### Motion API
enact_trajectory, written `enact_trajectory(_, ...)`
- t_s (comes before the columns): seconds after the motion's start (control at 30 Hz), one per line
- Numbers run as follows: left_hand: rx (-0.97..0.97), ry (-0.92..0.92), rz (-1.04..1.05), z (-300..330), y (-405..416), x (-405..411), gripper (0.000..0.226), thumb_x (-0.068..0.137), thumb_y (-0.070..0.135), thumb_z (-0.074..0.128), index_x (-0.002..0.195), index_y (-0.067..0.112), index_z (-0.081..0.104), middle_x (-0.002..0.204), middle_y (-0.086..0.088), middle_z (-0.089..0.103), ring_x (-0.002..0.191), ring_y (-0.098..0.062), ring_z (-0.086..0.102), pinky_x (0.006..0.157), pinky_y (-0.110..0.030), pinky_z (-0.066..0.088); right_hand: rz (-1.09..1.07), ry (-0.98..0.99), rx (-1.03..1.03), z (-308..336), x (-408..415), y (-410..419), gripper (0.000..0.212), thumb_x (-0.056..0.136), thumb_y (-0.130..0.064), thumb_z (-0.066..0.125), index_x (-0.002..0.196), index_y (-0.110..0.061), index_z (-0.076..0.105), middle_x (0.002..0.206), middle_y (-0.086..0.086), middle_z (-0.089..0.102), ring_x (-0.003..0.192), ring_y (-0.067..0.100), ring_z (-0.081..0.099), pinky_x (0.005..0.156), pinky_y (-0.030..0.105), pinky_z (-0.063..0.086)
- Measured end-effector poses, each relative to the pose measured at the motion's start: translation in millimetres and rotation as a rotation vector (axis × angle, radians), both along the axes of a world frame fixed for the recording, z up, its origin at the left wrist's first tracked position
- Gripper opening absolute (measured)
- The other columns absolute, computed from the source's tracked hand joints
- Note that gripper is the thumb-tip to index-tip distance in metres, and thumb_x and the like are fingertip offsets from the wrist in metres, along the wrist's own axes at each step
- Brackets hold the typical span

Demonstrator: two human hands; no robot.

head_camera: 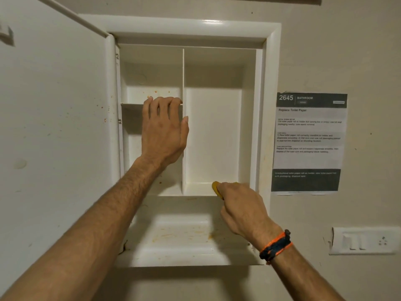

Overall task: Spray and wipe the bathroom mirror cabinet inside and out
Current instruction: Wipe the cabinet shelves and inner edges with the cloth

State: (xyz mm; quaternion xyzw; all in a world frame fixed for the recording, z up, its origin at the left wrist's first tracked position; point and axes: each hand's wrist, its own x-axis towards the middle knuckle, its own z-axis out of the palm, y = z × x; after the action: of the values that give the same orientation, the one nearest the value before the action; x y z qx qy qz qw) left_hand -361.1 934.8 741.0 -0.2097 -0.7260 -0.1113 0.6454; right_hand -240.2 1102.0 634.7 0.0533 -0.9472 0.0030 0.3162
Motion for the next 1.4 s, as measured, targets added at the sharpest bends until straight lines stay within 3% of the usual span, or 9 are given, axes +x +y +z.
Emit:
enact_trajectory(0.2,-0.018,-0.034,-0.007,1.0,-2.7,6.3,0.040,0.096,0.036,0.036,0.123,0.009,0.048,0.122,-0.011,0.051,0.117,-0.029,0.046,0.115,-0.048,0.022,0.127,-0.004,-0.047,-10.5,18.2,6.3,0.052,0.089,-0.014,0.041,0.140,-0.023,0.043,0.129,-0.005,0.055,0.113,0.019,0.052,0.091,0.036,0.049)
enact_trajectory(0.3,-0.043,-0.104,-0.024,0.9,-5.6,11.0,0.052,0.098,0.039,0.036,0.139,0.006,0.042,0.141,-0.013,0.045,0.137,-0.029,0.035,0.119,-0.048,0.016,0.194,0.008,-0.193,-3.9,19.3,13.1,0.054,0.089,-0.007,0.041,0.138,-0.026,0.051,0.127,-0.001,0.064,0.113,0.021,0.059,0.097,0.038,0.049)
enact_trajectory(0.4,-0.002,-0.122,-0.110,-5.1,-9.9,22.8,0.063,0.097,0.041,0.044,0.148,0.005,0.032,0.154,-0.012,0.032,0.146,-0.028,0.022,0.121,-0.046,0.014,0.237,0.017,-0.457,15.4,12.7,19.0,0.049,0.094,-0.004,0.043,0.139,-0.022,0.052,0.127,0.001,0.063,0.111,0.015,0.058,0.092,0.019,0.048)
enact_trajectory(0.5,0.034,-0.079,-0.282,-15.9,-12.8,41.9,0.054,0.094,0.038,0.053,0.139,0.010,0.045,0.145,-0.009,0.044,0.136,-0.022,0.036,0.117,-0.038,0.026,0.292,0.041,-0.569,44.9,4.3,21.1,0.037,0.097,-0.008,0.047,0.129,-0.024,0.056,0.118,-0.004,0.060,0.102,0.009,0.051,0.070,0.005,0.034)
enact_trajectory(0.73,0.027,-0.508,-0.570,-19.6,-17.2,72.5,0.044,0.089,0.048,0.063,0.125,0.025,0.055,0.112,0.010,0.065,0.102,-0.004,0.061,0.090,-0.029,0.054,0.502,0.088,-0.686,109.4,-8.4,0.2,0.020,0.092,-0.017,0.064,0.109,-0.028,0.065,0.104,-0.009,0.064,0.098,0.008,0.059,0.078,0.023,0.051)
enact_trajectory(1.07,0.387,-0.601,-0.518,-5.9,-43.7,85.6,0.042,0.078,0.035,0.079,0.112,0.030,0.055,0.093,0.013,0.066,0.084,-0.005,0.065,0.068,-0.014,0.049,0.626,0.086,-0.889,148.0,-24.1,-39.0,0.039,0.076,-0.022,0.082,0.109,-0.022,0.061,0.087,0.000,0.073,0.089,0.017,0.069,0.079,0.041,0.059)
enact_trajectory(1.2,0.252,-0.276,-0.345,-9.7,-45.0,92.7,0.060,0.076,0.048,0.077,0.126,0.027,0.052,0.118,0.012,0.061,0.101,-0.002,0.058,0.085,-0.020,0.051,0.634,0.064,-0.998,161.0,-27.8,-54.5,0.036,0.073,-0.018,0.084,0.102,-0.016,0.063,0.088,0.007,0.072,0.081,0.020,0.072,0.073,0.040,0.062)
enact_trajectory(1.3,0.058,-0.273,-0.261,-10.8,-42.7,96.5,0.097,0.069,0.068,0.072,0.147,0.025,0.033,0.150,0.006,0.039,0.135,-0.008,0.038,0.112,-0.028,0.037,0.717,-0.014,-1.142,171.3,-30.0,-63.8,0.021,0.074,-0.010,0.081,0.089,-0.009,0.066,0.084,0.009,0.072,0.073,0.017,0.073,0.059,0.028,0.060)
enact_trajectory(1.4,-0.016,-0.264,-0.102,-11.6,-39.2,95.1,0.110,0.072,0.048,0.079,0.155,0.017,0.015,0.161,-0.001,0.019,0.147,-0.014,0.019,0.120,-0.032,0.024,0.865,-0.158,-1.260,182.5,-29.0,-70.0,0.006,0.077,-0.001,0.075,0.081,0.002,0.072,0.072,0.009,0.072,0.065,0.013,0.070,0.059,0.025,0.057)
